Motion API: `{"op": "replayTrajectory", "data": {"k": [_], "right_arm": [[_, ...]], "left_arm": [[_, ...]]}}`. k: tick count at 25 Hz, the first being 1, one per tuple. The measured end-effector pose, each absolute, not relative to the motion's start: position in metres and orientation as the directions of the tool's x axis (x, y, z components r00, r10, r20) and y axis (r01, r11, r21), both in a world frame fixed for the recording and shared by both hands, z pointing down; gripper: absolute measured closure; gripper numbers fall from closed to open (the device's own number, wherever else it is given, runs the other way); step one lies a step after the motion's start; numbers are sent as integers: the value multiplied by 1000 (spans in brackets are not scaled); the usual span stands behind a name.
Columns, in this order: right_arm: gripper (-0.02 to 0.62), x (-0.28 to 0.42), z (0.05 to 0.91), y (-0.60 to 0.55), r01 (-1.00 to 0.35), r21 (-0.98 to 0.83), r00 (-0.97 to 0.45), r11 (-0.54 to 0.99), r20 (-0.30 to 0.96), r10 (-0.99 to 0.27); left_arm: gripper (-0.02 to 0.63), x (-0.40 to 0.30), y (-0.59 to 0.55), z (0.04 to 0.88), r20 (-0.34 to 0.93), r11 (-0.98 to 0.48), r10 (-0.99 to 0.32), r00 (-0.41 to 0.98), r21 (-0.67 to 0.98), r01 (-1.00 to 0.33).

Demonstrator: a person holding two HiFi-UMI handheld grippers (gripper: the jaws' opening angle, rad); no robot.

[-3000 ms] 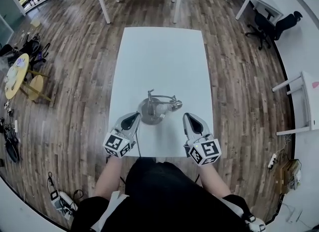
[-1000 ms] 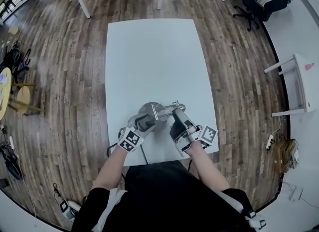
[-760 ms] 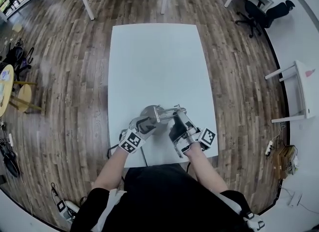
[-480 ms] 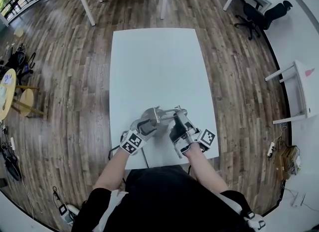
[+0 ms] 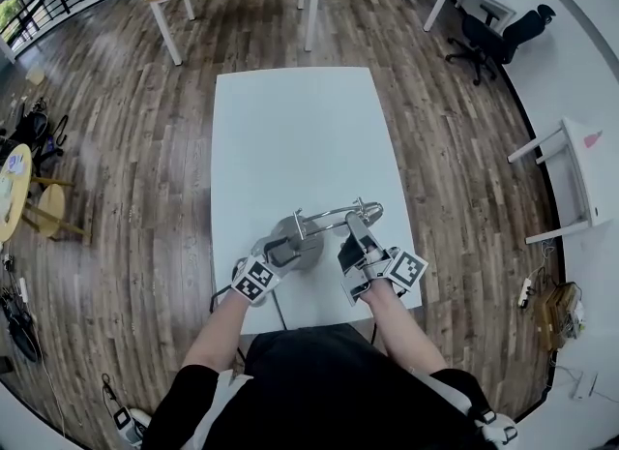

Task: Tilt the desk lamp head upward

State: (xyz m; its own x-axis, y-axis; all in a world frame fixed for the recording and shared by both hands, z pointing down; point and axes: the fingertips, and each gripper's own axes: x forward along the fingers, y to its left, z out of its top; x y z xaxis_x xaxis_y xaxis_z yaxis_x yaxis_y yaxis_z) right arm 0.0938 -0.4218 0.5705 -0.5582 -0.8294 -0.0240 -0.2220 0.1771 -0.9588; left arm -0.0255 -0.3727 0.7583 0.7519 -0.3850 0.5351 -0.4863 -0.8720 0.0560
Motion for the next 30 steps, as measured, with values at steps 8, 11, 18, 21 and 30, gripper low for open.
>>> {"op": "replayTrajectory", "data": {"k": [8,11,18,21,30], "right_arm": [[476,94,547,-424,-286,-918,-580,276,-63,-812],[482,92,535,-425,-320,-889,-598,327,-78,-798],[492,84,510,-425,-388,-817,-640,426,-93,-763],[495,83,508,-426,-401,-808,-643,432,-87,-761],[502,79,499,-425,-437,-767,-655,469,-85,-750]], "left_arm": [[362,-25,-375,760,547,-866,-389,741,56,-496],[364,-25,-376,761,550,-864,-390,739,60,-500],[364,-27,-377,760,555,-860,-392,734,61,-506],[364,-28,-379,760,557,-860,-392,732,61,-507],[365,-27,-379,762,564,-858,-391,727,62,-510]]}}
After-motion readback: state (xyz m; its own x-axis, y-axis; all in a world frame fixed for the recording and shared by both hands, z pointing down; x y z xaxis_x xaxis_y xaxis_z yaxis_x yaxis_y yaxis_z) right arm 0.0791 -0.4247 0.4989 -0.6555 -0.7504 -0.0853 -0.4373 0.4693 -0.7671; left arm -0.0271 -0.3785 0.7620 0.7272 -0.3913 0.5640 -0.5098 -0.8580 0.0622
